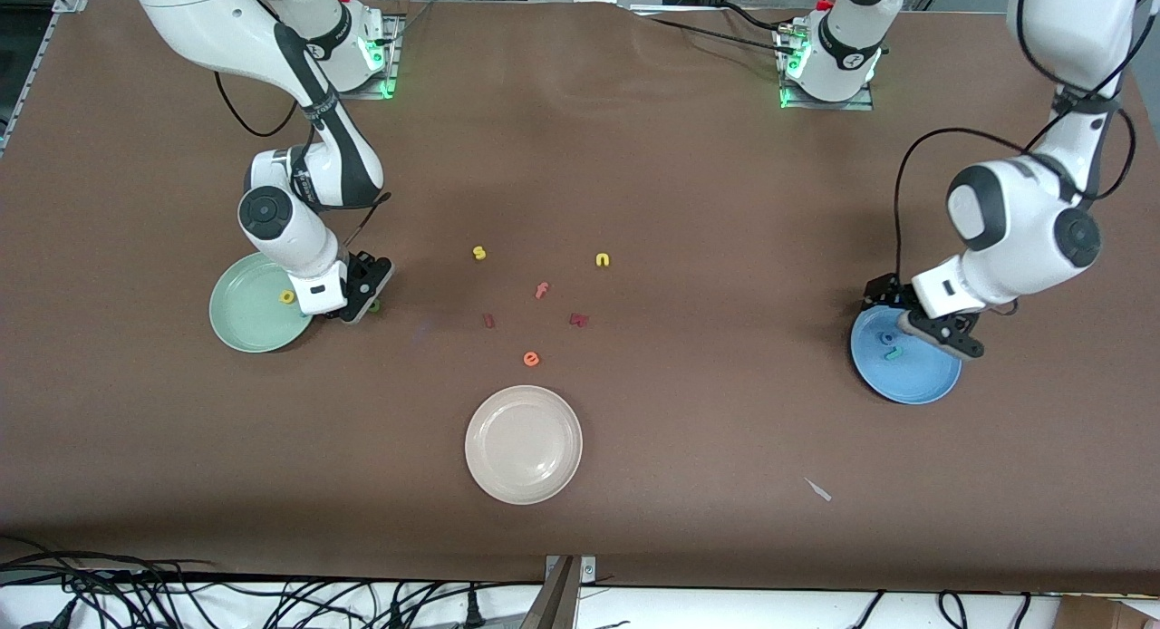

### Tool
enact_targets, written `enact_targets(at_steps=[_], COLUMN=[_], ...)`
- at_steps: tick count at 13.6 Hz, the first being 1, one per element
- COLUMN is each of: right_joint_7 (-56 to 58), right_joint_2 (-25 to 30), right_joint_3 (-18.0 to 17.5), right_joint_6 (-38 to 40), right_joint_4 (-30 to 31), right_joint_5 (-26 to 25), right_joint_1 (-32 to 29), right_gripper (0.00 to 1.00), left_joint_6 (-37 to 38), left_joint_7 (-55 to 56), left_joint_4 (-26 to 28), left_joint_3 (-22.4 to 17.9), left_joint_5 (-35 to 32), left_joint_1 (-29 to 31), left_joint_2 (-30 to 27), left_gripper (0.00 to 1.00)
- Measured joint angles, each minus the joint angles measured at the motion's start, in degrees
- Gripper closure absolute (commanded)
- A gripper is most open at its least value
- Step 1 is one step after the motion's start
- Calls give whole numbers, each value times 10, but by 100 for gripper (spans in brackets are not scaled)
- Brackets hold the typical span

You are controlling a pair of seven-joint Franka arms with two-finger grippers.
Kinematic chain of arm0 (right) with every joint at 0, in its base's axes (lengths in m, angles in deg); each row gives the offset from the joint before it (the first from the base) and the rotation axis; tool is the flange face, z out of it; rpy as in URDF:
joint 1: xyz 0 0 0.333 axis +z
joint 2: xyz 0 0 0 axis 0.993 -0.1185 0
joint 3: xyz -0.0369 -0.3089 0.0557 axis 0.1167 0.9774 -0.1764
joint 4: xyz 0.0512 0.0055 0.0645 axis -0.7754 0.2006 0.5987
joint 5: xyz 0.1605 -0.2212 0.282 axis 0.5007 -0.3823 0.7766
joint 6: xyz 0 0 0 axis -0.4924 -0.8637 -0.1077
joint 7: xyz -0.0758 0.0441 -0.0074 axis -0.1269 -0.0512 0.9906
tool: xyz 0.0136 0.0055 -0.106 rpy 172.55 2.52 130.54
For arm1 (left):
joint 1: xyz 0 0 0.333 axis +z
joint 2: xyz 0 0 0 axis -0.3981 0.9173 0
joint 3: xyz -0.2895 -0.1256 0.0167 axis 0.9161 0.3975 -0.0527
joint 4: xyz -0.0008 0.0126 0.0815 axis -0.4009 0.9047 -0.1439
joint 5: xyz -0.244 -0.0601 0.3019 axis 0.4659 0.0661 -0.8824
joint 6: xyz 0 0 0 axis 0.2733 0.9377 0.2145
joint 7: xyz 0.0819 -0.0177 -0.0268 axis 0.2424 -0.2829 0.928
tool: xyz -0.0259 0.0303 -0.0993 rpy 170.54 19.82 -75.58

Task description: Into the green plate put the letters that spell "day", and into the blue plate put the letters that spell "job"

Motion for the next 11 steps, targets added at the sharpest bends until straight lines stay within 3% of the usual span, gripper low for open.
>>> enact_targets(at_steps=[4,7,9,11], right_joint_7=[0,-2,-7,-21], right_joint_2=[0,0,0,0], right_joint_3=[0,0,0,0], right_joint_6=[0,0,6,37], right_joint_4=[0,-2,-7,-22], right_joint_5=[0,0,1,4], right_joint_1=[0,0,0,0], right_gripper=[98,100,100,100], left_joint_6=[52,127,246,381], left_joint_7=[0,29,76,105], left_joint_4=[34,29,-15,-103], left_joint_3=[0,3,12,17], left_joint_5=[-4,-100,-129,-132], left_joint_1=[8,8,8,8], left_joint_2=[-130,-221,-268,-289], left_gripper=[0,0,0,0])
